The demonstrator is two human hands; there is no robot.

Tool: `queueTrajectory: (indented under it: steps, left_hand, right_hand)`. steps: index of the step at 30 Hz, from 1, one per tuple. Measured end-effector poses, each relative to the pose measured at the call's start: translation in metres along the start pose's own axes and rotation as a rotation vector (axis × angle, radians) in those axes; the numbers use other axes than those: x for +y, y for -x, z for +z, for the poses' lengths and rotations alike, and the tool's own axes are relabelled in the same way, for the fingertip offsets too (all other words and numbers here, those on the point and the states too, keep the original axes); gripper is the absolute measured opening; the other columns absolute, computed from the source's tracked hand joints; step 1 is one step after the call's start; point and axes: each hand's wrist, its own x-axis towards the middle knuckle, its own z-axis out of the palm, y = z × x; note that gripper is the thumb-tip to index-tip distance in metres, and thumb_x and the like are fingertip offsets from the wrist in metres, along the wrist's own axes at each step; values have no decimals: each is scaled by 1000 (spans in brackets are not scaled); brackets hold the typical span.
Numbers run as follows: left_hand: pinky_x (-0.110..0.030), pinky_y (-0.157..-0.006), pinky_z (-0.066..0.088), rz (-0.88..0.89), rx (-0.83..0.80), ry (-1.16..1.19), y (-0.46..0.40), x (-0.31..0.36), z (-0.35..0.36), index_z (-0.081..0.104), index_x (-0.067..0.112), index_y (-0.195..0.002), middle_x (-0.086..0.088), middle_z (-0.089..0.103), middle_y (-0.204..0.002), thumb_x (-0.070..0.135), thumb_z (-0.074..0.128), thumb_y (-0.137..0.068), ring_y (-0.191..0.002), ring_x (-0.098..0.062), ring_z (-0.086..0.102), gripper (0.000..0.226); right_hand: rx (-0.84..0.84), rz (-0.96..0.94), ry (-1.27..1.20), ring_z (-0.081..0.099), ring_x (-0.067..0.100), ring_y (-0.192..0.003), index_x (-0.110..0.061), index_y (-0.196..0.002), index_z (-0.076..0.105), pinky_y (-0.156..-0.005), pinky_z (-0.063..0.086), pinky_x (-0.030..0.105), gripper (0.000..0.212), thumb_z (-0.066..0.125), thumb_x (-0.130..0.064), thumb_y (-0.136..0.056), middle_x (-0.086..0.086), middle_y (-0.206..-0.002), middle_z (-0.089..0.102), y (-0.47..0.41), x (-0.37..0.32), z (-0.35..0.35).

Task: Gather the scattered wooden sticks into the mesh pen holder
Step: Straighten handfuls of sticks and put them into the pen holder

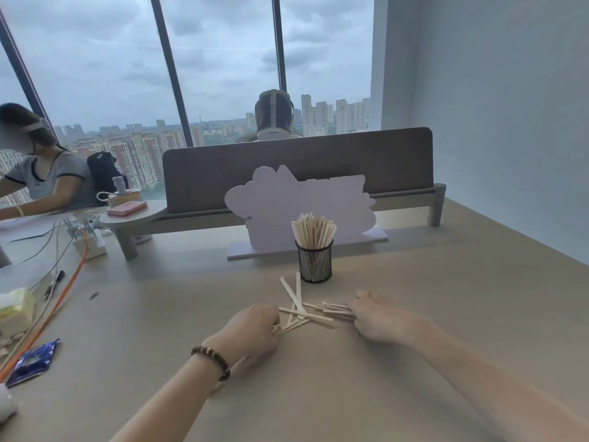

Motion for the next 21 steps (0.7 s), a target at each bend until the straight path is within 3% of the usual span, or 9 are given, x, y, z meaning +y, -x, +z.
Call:
queueTrajectory:
  steps: [7,12,15,21]
  left_hand:
    - [-38,-84,46,28,67,-91,-1,-2,5,56,14,-108,-8,60,-115,9,44,-86,-108,-30,58,25]
    - [-31,-83,43,17,35,-7,-4,-6,3,57,16,-112,-7,61,-118,12,46,-87,-109,-28,57,27]
    - [-32,-85,43,37,7,36,-4,-10,4,58,16,-111,-8,62,-118,14,46,-89,-109,-28,56,25]
    - [-35,-84,42,91,70,29,2,-13,10,55,13,-102,-9,60,-112,11,45,-88,-105,-30,56,18]
  right_hand:
    - [10,-17,-21,54,34,-111,-7,-111,61,-77,36,30,25,43,-8,-94,16,-119,55,-8,-5,-3]
    - [-8,21,-90,56,33,-112,-10,-107,66,-86,45,34,25,53,-10,-85,15,-117,62,-14,-6,-10]
    - [-2,41,-94,58,34,-108,-8,-102,68,-81,46,32,23,55,-7,-82,15,-113,64,-14,-8,-12]
    - [38,76,-138,59,33,-109,-13,-104,69,-90,50,36,28,56,-7,-79,14,-115,64,-16,-10,-8]
